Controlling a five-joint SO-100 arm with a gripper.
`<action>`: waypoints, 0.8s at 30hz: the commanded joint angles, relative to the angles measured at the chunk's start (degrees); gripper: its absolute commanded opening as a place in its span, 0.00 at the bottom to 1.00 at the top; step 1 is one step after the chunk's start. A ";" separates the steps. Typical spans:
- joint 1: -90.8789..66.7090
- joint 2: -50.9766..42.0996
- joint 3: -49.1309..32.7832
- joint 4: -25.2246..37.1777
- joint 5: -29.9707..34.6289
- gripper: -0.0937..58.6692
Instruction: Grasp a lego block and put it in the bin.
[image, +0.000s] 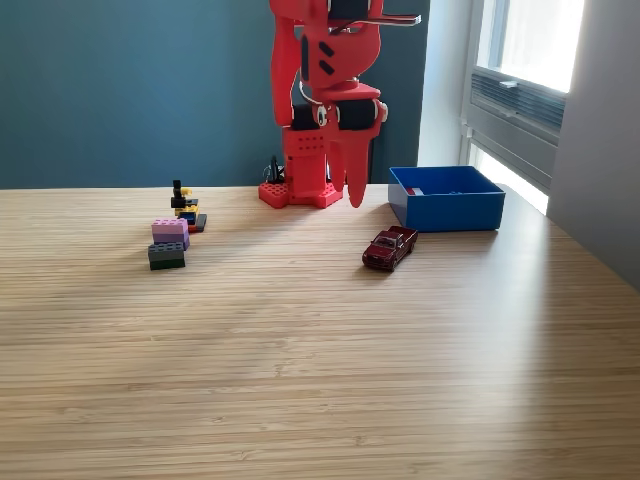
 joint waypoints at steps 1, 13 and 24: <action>6.24 4.04 -1.67 -0.70 4.48 0.40; 27.16 4.04 3.16 -4.83 2.02 0.37; 39.55 4.04 2.64 -4.83 -27.33 0.40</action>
